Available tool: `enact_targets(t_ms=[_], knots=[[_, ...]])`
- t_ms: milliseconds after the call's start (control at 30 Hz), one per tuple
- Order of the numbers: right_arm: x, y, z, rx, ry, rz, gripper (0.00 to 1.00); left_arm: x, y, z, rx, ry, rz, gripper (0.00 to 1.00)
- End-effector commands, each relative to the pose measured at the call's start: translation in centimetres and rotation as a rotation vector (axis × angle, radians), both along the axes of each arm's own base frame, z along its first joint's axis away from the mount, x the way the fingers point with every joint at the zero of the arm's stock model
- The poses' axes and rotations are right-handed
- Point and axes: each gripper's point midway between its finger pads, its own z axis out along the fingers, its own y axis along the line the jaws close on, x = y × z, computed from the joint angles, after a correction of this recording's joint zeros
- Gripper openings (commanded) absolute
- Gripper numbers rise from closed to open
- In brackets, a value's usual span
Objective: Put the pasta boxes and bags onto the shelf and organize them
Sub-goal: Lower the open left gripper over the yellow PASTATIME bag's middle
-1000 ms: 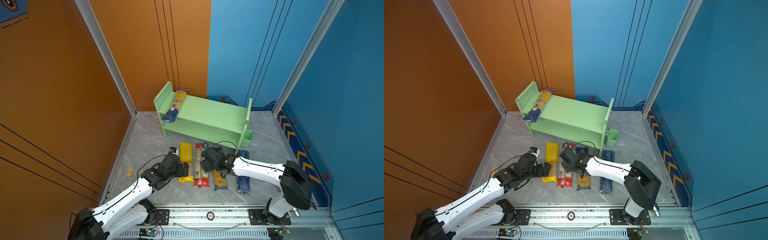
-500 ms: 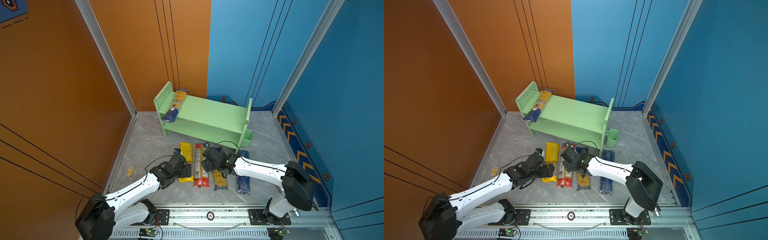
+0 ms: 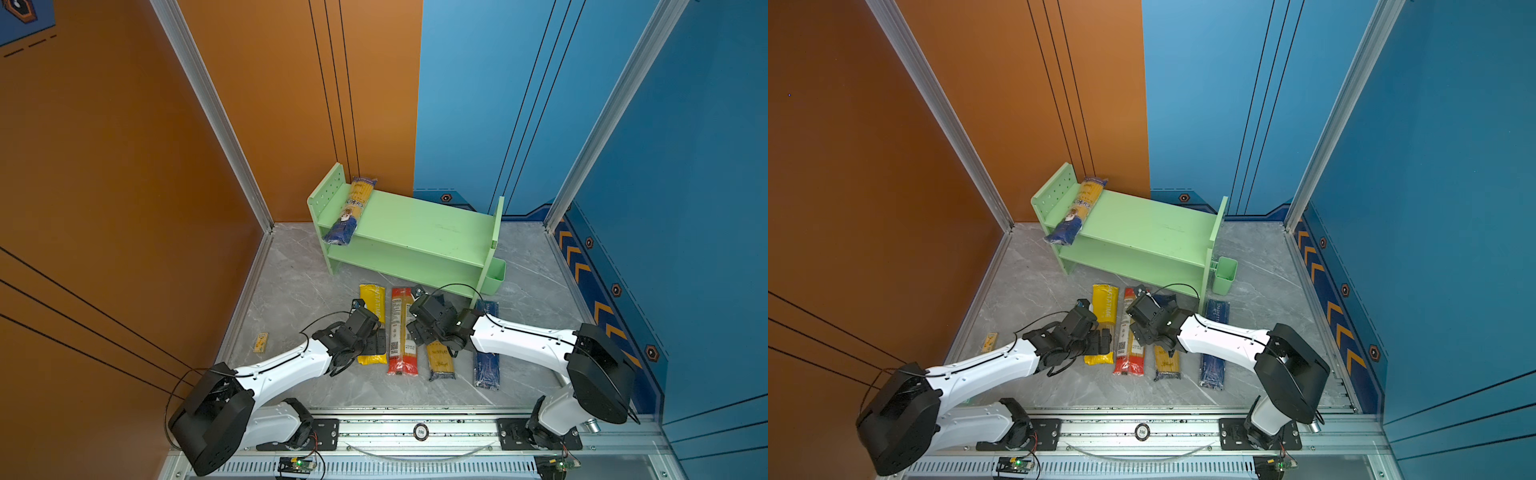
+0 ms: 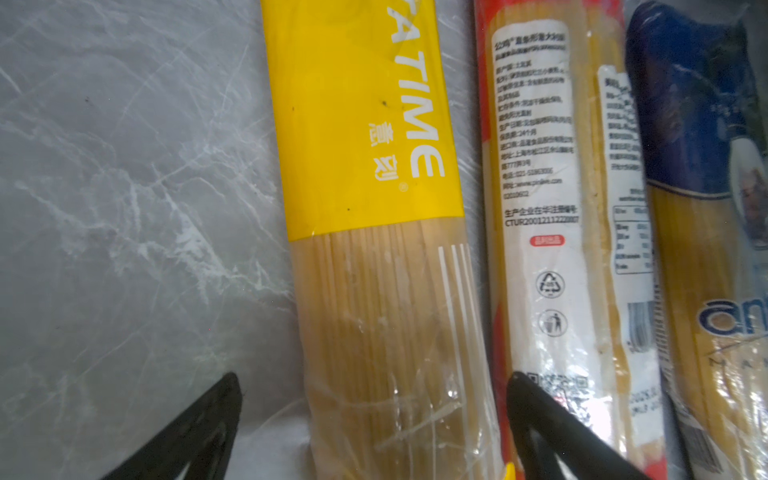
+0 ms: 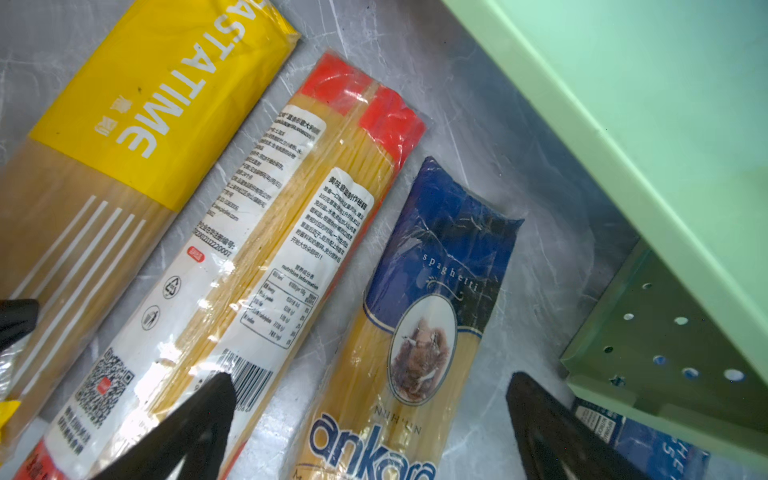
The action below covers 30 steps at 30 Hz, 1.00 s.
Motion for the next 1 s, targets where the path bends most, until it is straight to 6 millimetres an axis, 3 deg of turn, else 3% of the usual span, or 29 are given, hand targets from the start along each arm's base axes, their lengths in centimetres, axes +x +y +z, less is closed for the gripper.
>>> enact_targets(t_ms=[0, 967], knots=[[0.2, -0.4, 0.8, 0.034, -0.014, -0.025, 1.0, 0.1, 0.3, -0.4, 0.025, 0.004, 0.027, 0.99], [0.0, -1.7, 0.4, 0.062, -0.011, -0.049, 1.0, -0.1, -0.6, -2.2, 0.065, 0.05, 0.012, 0.98]])
